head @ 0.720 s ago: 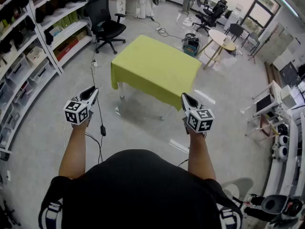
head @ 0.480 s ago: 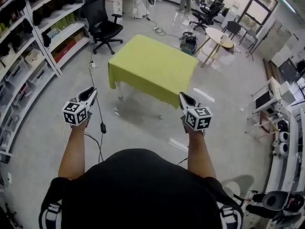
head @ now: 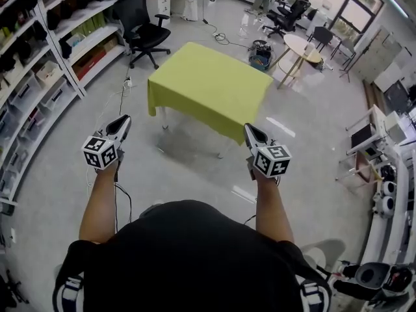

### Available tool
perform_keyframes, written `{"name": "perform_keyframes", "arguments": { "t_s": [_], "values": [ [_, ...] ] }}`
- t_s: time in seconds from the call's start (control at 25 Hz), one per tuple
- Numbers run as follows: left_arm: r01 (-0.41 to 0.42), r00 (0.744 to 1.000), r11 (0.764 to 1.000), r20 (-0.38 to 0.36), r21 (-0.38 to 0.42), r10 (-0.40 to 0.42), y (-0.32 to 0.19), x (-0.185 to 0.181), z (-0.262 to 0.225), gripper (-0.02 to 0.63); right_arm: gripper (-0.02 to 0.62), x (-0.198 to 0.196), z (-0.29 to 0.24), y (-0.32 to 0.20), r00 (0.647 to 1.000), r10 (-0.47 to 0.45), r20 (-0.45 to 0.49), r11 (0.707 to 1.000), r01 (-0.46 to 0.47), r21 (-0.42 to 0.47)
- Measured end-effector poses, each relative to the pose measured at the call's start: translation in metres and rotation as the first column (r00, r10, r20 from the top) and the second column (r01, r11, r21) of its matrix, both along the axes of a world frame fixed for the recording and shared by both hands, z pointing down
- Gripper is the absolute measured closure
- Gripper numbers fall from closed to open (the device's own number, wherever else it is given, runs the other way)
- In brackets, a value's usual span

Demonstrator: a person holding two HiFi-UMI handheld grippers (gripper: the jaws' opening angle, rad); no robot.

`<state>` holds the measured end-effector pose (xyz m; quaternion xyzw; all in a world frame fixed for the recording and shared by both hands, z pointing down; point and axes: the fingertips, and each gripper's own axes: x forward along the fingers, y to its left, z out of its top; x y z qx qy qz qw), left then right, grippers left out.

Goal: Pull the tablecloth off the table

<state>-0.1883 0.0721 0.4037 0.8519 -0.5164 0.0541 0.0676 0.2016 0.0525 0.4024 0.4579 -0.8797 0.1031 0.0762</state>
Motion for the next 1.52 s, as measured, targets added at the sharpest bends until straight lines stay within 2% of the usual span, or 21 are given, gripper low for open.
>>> {"name": "perform_keyframes", "arguments": {
  "t_s": [0.12, 0.32, 0.72, 1.52],
  "values": [
    [0.025, 1.000, 0.999, 0.013, -0.025, -0.024, -0.006, -0.008, 0.008, 0.557, 0.577, -0.001, 0.008, -0.003, 0.999, 0.016, -0.030, 1.000, -0.017, -0.008],
    [0.021, 1.000, 0.999, 0.021, -0.045, -0.020, -0.029, -0.010, 0.017, 0.557, 0.577, -0.010, 0.018, -0.021, 0.999, 0.027, -0.034, 0.999, -0.028, -0.017],
    [-0.011, 1.000, 0.998, 0.010, -0.061, 0.012, -0.099, -0.019, 0.024, 0.561, 0.577, -0.014, 0.012, -0.077, 0.996, 0.067, -0.056, 0.997, -0.069, -0.019],
    [-0.089, 0.996, 0.990, -0.007, -0.113, 0.089, -0.224, -0.062, 0.056, 0.561, 0.577, -0.055, 0.026, -0.176, 0.985, 0.144, -0.091, 0.988, -0.149, -0.052]
  ]
}}
